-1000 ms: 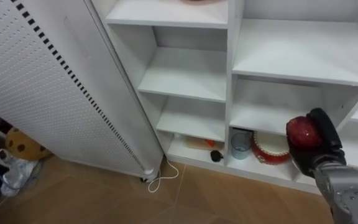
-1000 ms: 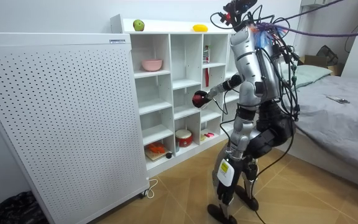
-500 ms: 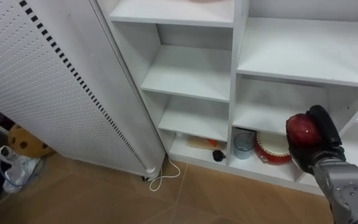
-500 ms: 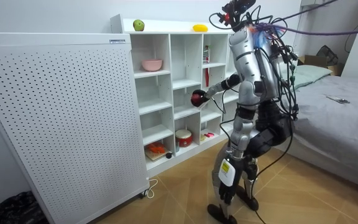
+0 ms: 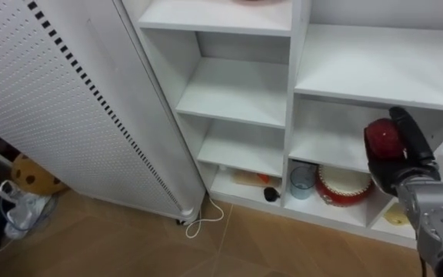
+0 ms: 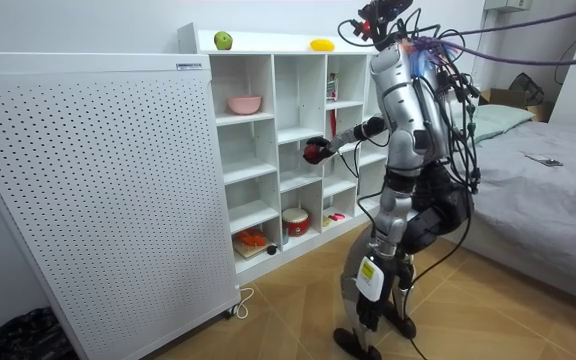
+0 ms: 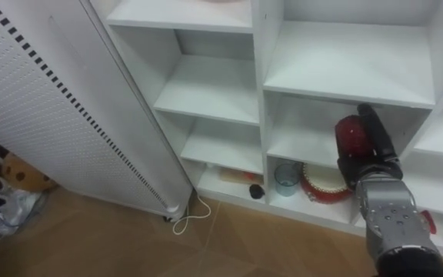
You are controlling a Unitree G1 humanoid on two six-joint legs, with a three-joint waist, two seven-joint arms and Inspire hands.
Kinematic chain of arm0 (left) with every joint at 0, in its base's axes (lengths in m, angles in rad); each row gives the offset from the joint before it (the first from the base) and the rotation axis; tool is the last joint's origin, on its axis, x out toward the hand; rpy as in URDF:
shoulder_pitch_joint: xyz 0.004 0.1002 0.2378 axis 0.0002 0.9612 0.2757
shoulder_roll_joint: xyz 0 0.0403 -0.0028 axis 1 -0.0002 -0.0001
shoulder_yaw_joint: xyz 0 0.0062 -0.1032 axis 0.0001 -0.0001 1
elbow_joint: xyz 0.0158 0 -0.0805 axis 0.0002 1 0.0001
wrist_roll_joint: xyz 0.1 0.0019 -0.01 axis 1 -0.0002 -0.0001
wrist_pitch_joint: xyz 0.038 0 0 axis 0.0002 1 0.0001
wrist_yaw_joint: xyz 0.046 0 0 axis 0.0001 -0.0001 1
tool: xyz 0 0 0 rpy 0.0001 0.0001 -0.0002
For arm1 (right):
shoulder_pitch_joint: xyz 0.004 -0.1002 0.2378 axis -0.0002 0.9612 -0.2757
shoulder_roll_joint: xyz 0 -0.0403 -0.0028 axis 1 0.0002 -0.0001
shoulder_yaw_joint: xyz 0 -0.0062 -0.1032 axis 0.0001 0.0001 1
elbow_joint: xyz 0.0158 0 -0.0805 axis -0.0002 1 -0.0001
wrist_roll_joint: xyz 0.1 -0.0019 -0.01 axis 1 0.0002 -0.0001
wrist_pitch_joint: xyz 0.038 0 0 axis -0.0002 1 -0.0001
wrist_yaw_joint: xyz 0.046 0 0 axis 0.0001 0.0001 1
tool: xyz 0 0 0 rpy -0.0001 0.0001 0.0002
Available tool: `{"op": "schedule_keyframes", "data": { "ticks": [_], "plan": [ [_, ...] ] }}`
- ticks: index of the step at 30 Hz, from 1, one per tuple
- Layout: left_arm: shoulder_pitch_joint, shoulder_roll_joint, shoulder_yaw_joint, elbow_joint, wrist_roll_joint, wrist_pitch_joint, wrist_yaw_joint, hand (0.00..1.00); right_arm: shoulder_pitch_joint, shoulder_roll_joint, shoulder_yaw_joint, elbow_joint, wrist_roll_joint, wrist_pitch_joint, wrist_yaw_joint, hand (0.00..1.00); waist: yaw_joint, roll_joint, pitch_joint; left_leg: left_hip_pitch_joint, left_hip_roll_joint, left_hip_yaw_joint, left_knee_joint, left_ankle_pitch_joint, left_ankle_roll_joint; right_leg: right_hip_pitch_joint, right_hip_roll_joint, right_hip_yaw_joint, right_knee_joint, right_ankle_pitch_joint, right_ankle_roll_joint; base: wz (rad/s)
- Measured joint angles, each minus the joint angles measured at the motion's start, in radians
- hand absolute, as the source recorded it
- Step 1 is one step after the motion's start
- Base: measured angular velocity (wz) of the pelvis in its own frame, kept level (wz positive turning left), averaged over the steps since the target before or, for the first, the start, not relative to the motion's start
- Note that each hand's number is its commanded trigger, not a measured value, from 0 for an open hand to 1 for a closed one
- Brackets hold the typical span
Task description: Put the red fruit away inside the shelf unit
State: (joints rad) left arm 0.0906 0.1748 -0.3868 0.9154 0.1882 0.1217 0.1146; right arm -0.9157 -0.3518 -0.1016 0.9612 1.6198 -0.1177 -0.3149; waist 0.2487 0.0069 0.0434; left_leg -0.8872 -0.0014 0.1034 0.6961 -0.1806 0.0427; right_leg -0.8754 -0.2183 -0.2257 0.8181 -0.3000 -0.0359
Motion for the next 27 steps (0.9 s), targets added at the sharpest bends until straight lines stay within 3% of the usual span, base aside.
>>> {"op": "schedule_keyframes", "data": {
  "ticks": [27],
  "plan": [
    [0.001, 0.001, 0.000, -0.001, -0.001, -0.016, 0.002, 0.00, 0.003, 0.000, -0.020, 0.000, 0.053, 0.000, 0.020, 0.00, 0.000, 0.003, 0.0006, 0.001, -0.013, 0.003, 0.030, -0.021, 0.008, -0.001, -0.023, 0.004, 0.040, -0.026, 0.007, 0.00]
  ]
}}
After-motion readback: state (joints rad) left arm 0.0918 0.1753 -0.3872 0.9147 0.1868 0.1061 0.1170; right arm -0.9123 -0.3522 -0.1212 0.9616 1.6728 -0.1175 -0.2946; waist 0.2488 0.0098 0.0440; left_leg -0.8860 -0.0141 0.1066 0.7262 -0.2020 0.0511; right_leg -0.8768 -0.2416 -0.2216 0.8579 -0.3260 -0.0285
